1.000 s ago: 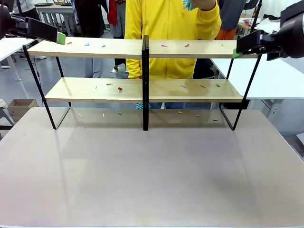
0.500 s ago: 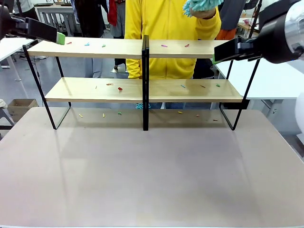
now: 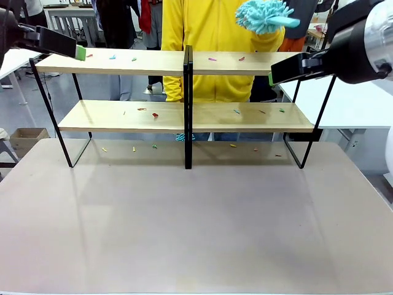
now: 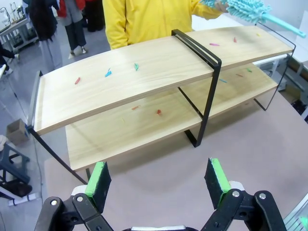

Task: Clean the shelves.
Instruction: Pick up the Duster when the human hands it over.

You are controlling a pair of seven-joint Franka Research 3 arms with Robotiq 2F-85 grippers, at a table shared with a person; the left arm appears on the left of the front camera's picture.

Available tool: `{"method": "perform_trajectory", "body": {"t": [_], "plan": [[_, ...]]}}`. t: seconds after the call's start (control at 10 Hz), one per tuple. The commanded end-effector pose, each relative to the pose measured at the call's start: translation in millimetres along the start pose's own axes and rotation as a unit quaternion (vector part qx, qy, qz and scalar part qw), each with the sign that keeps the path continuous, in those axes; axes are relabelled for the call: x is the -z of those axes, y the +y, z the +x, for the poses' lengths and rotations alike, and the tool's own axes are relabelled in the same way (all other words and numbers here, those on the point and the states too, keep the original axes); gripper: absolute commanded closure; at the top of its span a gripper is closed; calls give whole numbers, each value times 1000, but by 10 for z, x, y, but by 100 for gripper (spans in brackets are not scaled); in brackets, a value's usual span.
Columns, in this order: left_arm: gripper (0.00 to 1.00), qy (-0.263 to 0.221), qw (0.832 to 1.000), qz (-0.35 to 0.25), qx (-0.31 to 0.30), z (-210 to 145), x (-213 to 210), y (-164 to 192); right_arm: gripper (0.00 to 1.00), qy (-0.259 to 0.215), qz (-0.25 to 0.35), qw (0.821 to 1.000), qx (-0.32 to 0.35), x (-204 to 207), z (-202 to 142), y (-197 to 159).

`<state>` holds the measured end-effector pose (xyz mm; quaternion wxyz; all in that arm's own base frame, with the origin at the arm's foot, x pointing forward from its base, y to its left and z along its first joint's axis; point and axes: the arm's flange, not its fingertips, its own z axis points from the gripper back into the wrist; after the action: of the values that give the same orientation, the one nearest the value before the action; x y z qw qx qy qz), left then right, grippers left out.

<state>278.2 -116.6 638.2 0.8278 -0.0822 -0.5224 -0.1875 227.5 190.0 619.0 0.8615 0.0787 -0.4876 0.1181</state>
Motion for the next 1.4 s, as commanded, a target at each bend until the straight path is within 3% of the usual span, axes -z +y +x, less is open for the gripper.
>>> {"method": "perform_trajectory", "body": {"t": [0.0, 0.1, 0.2, 1.0, 1.1, 1.2, 1.3], "plan": [[0, -14, 1000, 3, -4, -984, -66, -10, 0, -9, 4, 1000, -5, 19, -184, -103], [0, -10, 1000, 8, -7, -985, -62, -10, 0, -7, 1, 1000, -7, 33, -189, -110], [0, 0, 1000, 0, 0, -1, 3, 2, 0, 0, 0, 1000, 1, -1, 3, -9], [0, 0, 1000, 0, 0, -1, 3, 2, 0, 1, -1, 1000, 0, 2, 1, -9], [0, 0, 1000, 0, 0, -1, 3, 2, 0, 25, 0, 998, 66, 11, 164, -214], [0, 0, 1000, 0, 0, -1, 3, 2, 0, 62, 47, 976, 201, -149, 425, -650], [0, 0, 1000, 0, 0, -1, 3, 2, 0, 87, 121, 954, 262, -289, 623, -1034]]}}
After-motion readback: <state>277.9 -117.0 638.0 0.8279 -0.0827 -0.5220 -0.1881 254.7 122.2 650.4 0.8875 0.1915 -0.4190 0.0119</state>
